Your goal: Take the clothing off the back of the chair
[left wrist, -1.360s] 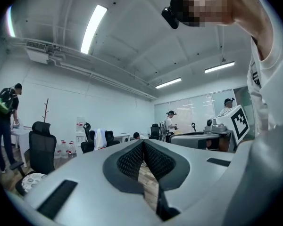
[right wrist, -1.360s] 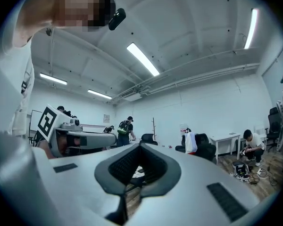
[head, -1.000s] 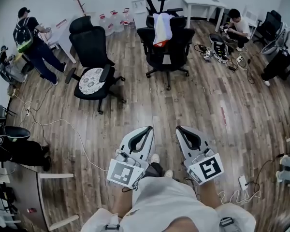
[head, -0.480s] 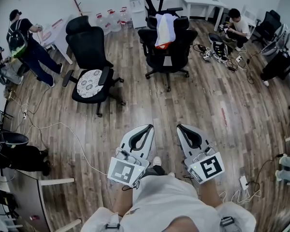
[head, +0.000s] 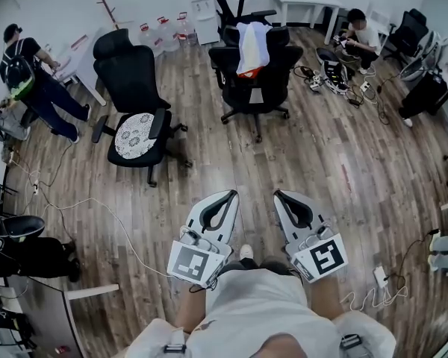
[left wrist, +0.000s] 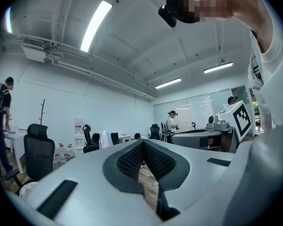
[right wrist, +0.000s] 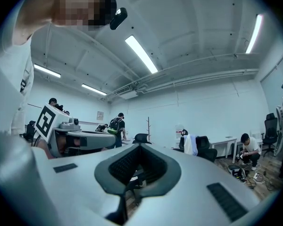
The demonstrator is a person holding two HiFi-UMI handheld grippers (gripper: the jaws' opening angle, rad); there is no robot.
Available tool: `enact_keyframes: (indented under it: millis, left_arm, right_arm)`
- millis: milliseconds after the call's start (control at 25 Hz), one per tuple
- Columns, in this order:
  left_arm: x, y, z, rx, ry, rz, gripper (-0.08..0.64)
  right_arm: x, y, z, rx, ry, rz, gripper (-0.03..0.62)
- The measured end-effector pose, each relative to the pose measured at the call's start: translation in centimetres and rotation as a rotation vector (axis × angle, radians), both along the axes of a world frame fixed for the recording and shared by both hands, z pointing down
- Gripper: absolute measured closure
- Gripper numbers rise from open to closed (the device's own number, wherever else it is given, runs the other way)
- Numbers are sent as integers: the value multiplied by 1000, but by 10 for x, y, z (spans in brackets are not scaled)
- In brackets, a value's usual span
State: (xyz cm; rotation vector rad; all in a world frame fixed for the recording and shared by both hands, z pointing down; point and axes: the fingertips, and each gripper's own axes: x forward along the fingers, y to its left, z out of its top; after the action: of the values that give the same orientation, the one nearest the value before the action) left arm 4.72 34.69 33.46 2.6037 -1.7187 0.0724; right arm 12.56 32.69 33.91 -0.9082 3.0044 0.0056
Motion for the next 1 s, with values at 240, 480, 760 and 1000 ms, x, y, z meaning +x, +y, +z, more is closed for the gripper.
enact_keyframes:
  millis: [240, 480, 760, 1000]
  left_arm:
    - [2, -15, -1, -11, 7, 24, 543]
    - [11, -38, -1, -14, 4, 32, 543]
    - [17, -64, 5, -32, 8, 20, 543]
    - [20, -88, 6, -32, 3, 1, 543]
  right_arm:
    - [2, -13, -1, -9, 5, 22, 571]
    - [10, -38, 1, -17, 15, 26, 571]
    - [14, -67, 5, -26, 19, 3, 571]
    - [13, -91, 8, -30, 16, -28, 571]
